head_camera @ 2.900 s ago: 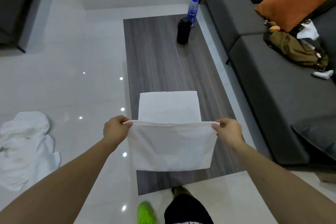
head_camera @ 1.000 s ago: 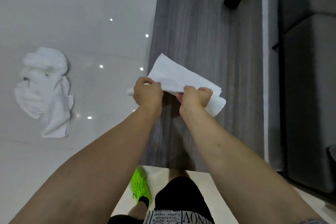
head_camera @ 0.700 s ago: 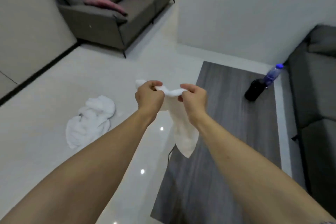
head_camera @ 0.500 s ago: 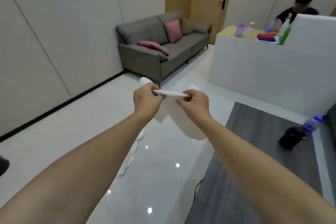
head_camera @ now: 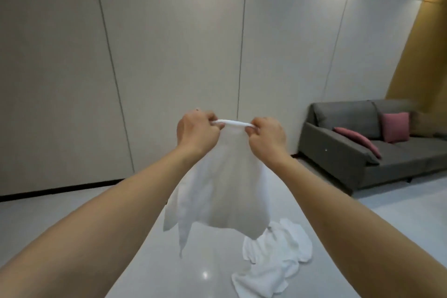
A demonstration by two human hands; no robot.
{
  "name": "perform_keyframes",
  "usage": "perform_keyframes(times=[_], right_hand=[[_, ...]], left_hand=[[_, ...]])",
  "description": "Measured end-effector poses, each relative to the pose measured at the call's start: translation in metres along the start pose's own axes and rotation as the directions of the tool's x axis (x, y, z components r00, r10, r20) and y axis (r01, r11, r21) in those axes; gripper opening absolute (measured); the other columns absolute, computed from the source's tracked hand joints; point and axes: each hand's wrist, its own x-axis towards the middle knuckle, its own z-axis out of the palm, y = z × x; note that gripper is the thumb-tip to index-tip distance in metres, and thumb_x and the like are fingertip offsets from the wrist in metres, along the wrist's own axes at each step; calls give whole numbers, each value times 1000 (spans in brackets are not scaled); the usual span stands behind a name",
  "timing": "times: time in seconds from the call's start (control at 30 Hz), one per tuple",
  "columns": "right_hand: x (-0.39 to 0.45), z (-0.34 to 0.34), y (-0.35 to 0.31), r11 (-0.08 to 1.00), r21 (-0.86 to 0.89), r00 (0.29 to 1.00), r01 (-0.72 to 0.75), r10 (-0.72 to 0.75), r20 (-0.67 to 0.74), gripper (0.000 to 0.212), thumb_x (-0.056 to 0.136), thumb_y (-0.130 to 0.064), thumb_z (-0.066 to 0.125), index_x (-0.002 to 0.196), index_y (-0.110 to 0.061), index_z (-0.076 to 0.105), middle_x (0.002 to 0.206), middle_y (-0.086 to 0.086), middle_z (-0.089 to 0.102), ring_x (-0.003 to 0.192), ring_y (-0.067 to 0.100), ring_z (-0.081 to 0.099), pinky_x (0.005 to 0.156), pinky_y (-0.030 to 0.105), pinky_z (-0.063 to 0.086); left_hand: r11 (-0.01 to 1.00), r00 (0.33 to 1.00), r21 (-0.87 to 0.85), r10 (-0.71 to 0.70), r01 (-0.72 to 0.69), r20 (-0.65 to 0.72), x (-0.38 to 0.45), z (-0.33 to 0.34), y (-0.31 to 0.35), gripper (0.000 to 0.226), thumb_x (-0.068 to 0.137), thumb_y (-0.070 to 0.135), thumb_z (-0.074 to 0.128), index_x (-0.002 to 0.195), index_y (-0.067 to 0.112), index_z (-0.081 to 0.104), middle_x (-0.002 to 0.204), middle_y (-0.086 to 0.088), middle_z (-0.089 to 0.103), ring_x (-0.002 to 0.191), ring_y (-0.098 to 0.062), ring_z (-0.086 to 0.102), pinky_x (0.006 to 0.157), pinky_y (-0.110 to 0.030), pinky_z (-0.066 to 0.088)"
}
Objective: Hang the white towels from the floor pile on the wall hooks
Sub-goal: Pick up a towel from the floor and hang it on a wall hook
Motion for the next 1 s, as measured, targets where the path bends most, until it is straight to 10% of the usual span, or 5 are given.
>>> perform_keyframes(times=[0.17,0.5,1.0], right_hand=[[23,112,-127,955,259,971,146,-188,146,17,94,-19,53,84,-8,59,78,5,60,80,30,54,72,38,43],[83,333,-383,623,727,788,289,-586,190,24,86,-18,65,66,-14,54,60,-9,47,59,8,42,55,25,33],[101,581,-757,320,920,452,227,-871,192,18,89,-38,60,81,-25,70,78,-10,65,78,11,63,71,33,59]], left_hand=[[993,991,108,-30,44,-129,27,-104,-129,13,84,28,72,88,15,71,102,-1,59,102,-22,53,79,-23,33],[947,871,36,-278,319,-405,65,-296,-364,19,88,26,66,74,15,60,69,5,57,66,-10,48,60,-26,38],[751,597,145,-376,645,-709,109,-553,-613,17,93,26,60,77,19,58,75,5,57,69,-9,49,59,-24,36]])
